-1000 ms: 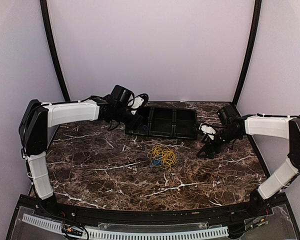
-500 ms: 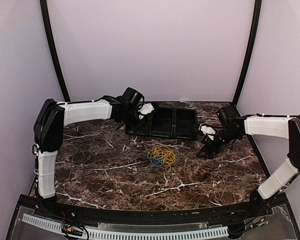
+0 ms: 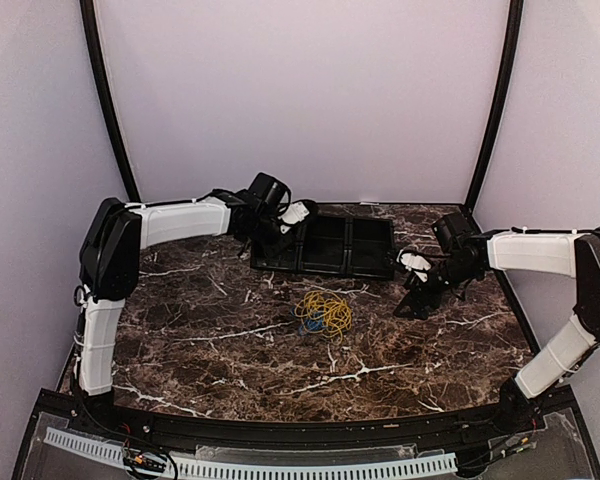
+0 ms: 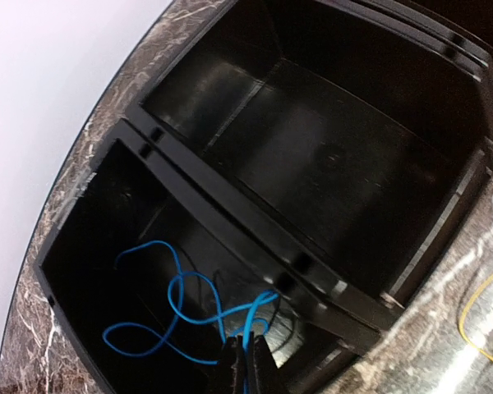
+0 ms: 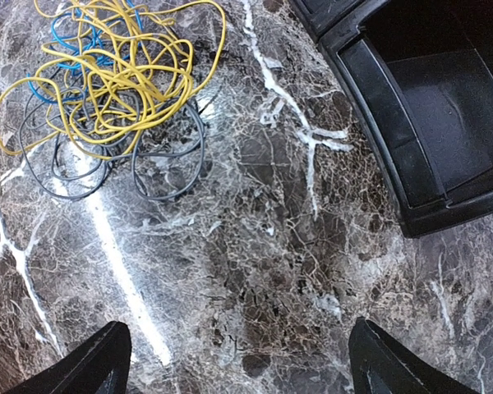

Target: Untangle the cables

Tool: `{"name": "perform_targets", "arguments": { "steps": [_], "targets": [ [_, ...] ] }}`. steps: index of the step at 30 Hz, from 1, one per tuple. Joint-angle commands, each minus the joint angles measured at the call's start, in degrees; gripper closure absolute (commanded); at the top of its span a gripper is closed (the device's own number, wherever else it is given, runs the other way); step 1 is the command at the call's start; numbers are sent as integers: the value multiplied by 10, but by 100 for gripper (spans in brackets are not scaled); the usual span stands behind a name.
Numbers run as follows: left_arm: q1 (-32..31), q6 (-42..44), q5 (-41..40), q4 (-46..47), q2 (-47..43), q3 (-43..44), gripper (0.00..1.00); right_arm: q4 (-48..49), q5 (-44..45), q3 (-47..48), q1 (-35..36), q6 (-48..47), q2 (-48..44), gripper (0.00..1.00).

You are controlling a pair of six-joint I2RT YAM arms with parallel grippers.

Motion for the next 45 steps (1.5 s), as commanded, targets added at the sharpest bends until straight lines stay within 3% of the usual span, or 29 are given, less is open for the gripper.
{"name": "perform_targets", "arguments": {
  "steps": [1, 5, 7, 12, 15, 18, 21, 24, 31, 35, 37, 41, 45],
  "targets": [
    [29, -66, -2, -5, 37, 69, 100, 2, 1, 12, 5, -5, 3, 6],
    [31, -117, -15, 13, 67, 101, 100, 2, 3, 12, 5, -4, 2, 6],
    [31, -138, -20, 19, 76, 107, 91, 2, 3, 12, 5, -3, 1, 6],
    [30, -170, -22, 1, 60, 115, 81, 1, -1, 12, 5, -3, 1, 6],
    [27, -180, -16, 21, 22, 78, 64, 0, -4, 15, 6, -3, 4, 6],
    [24, -196, -13, 37, -29, 50, 53, -1, -4, 16, 9, -3, 6, 6],
    [21, -213, -5, 37, -76, 15, 34, 0, -6, 16, 10, -2, 5, 6],
    [21, -230, 2, 27, -108, -14, 28, -1, -6, 17, 11, -2, 7, 6],
    [12, -244, 28, 33, -219, -138, 31, -18, -27, 47, 15, 7, -4, 7],
    [-10, -234, 127, 104, -330, -268, 36, -44, -51, 88, 36, -3, -17, 8],
    [-22, -245, 180, 136, -379, -328, 44, -61, -38, 117, 55, -14, -12, 9],
    [-40, -313, 223, 177, -437, -418, 56, -75, -36, 175, 90, -18, 6, 11],
    [-42, -437, 204, 195, -434, -474, 59, -67, -35, 227, 130, 0, 38, 12]
  ]
}}
